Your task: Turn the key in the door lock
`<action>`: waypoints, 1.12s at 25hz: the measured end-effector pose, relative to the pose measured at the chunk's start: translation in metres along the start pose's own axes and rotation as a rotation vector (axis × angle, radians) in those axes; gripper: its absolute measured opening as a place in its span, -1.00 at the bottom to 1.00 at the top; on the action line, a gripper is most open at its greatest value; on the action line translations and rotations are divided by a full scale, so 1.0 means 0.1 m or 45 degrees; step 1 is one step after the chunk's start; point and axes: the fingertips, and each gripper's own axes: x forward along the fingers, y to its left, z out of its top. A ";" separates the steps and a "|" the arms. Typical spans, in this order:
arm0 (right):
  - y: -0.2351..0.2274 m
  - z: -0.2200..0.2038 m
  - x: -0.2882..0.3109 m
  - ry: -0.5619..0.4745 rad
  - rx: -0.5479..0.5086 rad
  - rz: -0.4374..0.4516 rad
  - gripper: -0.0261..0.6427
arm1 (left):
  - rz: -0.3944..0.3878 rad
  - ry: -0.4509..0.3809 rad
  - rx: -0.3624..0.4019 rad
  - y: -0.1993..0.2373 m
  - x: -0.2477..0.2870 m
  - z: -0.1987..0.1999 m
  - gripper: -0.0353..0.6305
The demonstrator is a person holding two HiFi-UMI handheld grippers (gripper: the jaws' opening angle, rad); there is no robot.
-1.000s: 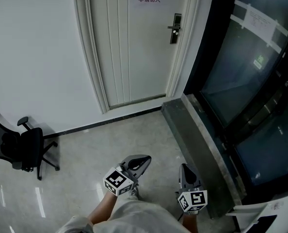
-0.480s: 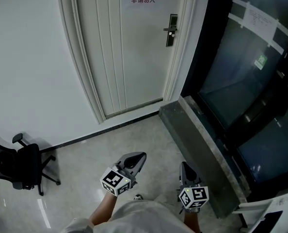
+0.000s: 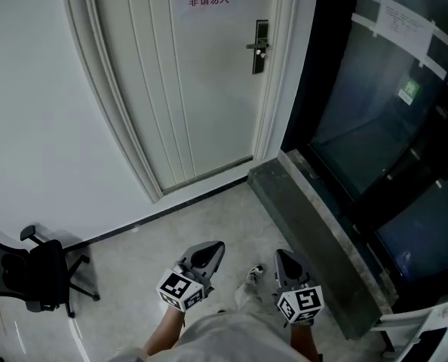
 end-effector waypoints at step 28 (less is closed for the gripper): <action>-2.47 0.37 2.23 0.078 -0.003 0.109 -0.91 | 0.260 0.065 0.094 1.30 2.68 0.27 -0.88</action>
